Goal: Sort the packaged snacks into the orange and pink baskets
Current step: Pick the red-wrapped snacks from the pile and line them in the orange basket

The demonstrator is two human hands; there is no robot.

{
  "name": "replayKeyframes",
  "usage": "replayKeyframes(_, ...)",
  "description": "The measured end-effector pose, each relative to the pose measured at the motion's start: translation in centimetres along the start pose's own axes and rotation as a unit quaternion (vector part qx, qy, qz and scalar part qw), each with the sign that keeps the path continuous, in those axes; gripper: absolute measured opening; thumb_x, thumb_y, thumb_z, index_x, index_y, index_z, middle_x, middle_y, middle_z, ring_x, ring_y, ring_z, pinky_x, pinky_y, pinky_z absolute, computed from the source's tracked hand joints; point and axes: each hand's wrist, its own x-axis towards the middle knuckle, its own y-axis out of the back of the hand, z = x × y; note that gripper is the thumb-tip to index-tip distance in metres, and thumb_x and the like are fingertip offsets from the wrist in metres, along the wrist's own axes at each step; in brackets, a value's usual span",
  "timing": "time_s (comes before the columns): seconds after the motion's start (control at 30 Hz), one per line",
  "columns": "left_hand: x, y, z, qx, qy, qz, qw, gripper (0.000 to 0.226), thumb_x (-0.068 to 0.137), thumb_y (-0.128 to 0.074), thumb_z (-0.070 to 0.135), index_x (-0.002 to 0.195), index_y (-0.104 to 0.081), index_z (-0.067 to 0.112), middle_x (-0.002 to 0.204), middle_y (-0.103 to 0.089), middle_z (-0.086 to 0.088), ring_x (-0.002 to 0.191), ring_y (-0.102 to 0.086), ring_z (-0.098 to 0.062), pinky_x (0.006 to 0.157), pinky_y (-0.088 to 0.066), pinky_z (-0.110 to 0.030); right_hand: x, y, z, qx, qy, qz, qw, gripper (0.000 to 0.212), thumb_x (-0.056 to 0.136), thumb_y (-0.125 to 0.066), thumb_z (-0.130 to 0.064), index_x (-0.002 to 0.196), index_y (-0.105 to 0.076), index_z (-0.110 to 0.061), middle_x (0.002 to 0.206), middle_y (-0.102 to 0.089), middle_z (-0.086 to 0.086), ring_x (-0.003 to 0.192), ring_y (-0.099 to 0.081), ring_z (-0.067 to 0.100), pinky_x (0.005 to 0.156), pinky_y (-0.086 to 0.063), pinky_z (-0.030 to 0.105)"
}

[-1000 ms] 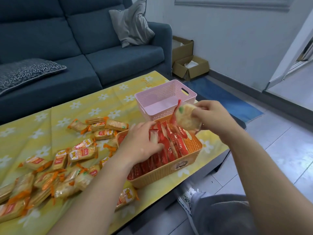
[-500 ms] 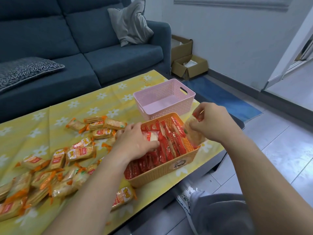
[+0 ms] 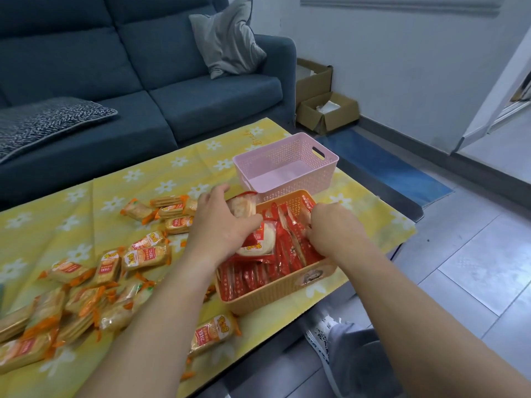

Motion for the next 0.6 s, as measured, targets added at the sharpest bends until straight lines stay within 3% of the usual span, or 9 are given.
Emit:
replayKeyframes(0.1,-0.2,-0.8,0.3,-0.035,-0.051,-0.001,0.998,0.094,0.073,-0.085,0.044,0.150,-0.034,0.030,0.149,-0.036,0.003,0.131,-0.041,-0.016,0.096,-0.036,-0.025,0.0,1.6,0.6,0.050,-0.006,-0.020,0.999,0.029,0.100,-0.046,-0.013,0.073,-0.054,-0.007,0.073,-0.060,0.008,0.065,-0.061,0.024,0.052,-0.048,0.030)
replayKeyframes(0.2,-0.3,-2.0,0.8,-0.066,-0.092,-0.030,0.993,0.096,0.071,-0.088,0.039,0.149,-0.033,0.033,0.143,-0.033,0.006,0.123,-0.040,-0.012,0.072,-0.049,-0.009,-0.5,3.2,1.4,0.107,-0.015,0.021,0.994,0.035,0.100,-0.043,-0.019,0.072,-0.057,-0.003,0.068,-0.059,0.011,0.061,-0.059,0.025,0.053,-0.050,0.033)
replayKeyframes(0.23,-0.3,-2.5,0.9,-0.073,-0.109,-0.035,0.991,0.097,0.070,-0.089,0.038,0.149,-0.033,0.035,0.142,-0.032,0.008,0.124,-0.040,-0.013,0.072,-0.054,-0.012,-0.7,3.5,1.4,0.152,-0.011,0.049,0.987,0.037,0.101,-0.044,-0.023,0.077,-0.062,0.000,0.071,-0.064,0.014,0.064,-0.064,0.030,0.058,-0.054,0.038)
replayKeyframes(0.27,-0.3,-2.9,1.1,-0.071,-0.128,-0.037,0.989,0.098,0.069,-0.089,0.039,0.149,-0.032,0.035,0.142,-0.031,0.010,0.126,-0.041,-0.013,0.082,-0.058,-0.024,-0.9,3.8,1.4,0.231,-0.012,0.059,0.971,0.041,0.102,-0.045,-0.030,0.084,-0.066,0.001,0.076,-0.069,0.016,0.069,-0.068,0.033,0.063,-0.058,0.044)
replayKeyframes(0.33,-0.3,-3.6,1.7,-0.066,-0.162,-0.035,0.984,0.100,0.069,-0.089,0.039,0.151,-0.032,0.034,0.142,-0.032,0.010,0.129,-0.044,-0.012,0.103,-0.050,-0.037,-1.2,4.4,0.8,0.403,-0.013,0.015,0.915,0.044,0.101,-0.050,-0.044,0.096,-0.071,-0.006,0.088,-0.074,0.015,0.075,-0.074,0.030,0.070,-0.061,0.050)
replayKeyframes(0.37,-0.3,-3.9,2.1,-0.072,-0.176,-0.038,0.981,0.101,0.069,-0.089,0.036,0.152,-0.032,0.032,0.143,-0.033,0.009,0.130,-0.045,-0.012,0.105,-0.049,-0.037,-1.3,4.5,0.5,0.447,-0.001,-0.019,0.894,0.037,0.099,-0.055,-0.045,0.097,-0.073,-0.013,0.093,-0.074,0.014,0.074,-0.074,0.026,0.072,-0.061,0.052)
replayKeyframes(0.43,-0.2,-4.6,2.9,-0.095,-0.196,-0.051,0.975,0.100,0.070,-0.090,0.033,0.152,-0.032,0.032,0.143,-0.035,0.009,0.131,-0.046,-0.011,0.103,-0.050,-0.034,-1.0,4.6,0.6,0.460,0.024,-0.049,0.886,0.016,0.095,-0.063,-0.032,0.084,-0.074,-0.030,0.095,-0.074,0.013,0.074,-0.071,0.025,0.071,-0.061,0.050)
replayKeyframes(0.5,0.0,-5.0,3.5,-0.124,-0.198,-0.066,0.970,0.087,0.077,-0.085,0.033,0.149,-0.037,0.031,0.143,-0.039,0.010,0.130,-0.046,-0.007,0.101,-0.050,-0.028,-0.2,4.6,1.5,0.470,0.012,-0.029,0.882,0.022,0.093,-0.064,-0.020,0.078,-0.073,-0.033,0.088,-0.073,0.010,0.076,-0.068,0.023,0.069,-0.060,0.041)
replayKeyframes(0.6,1.1,-5.4,4.0,-0.102,-0.198,-0.027,0.974,0.036,0.091,-0.057,0.009,0.123,-0.058,0.025,0.126,-0.055,0.008,0.121,-0.051,-0.008,0.104,-0.046,-0.034,1.2,4.8,3.8,0.476,-0.068,0.098,0.871,0.006,0.090,-0.066,-0.022,0.090,-0.071,-0.026,0.087,-0.070,-0.002,0.081,-0.069,0.015,0.069,-0.060,0.038)
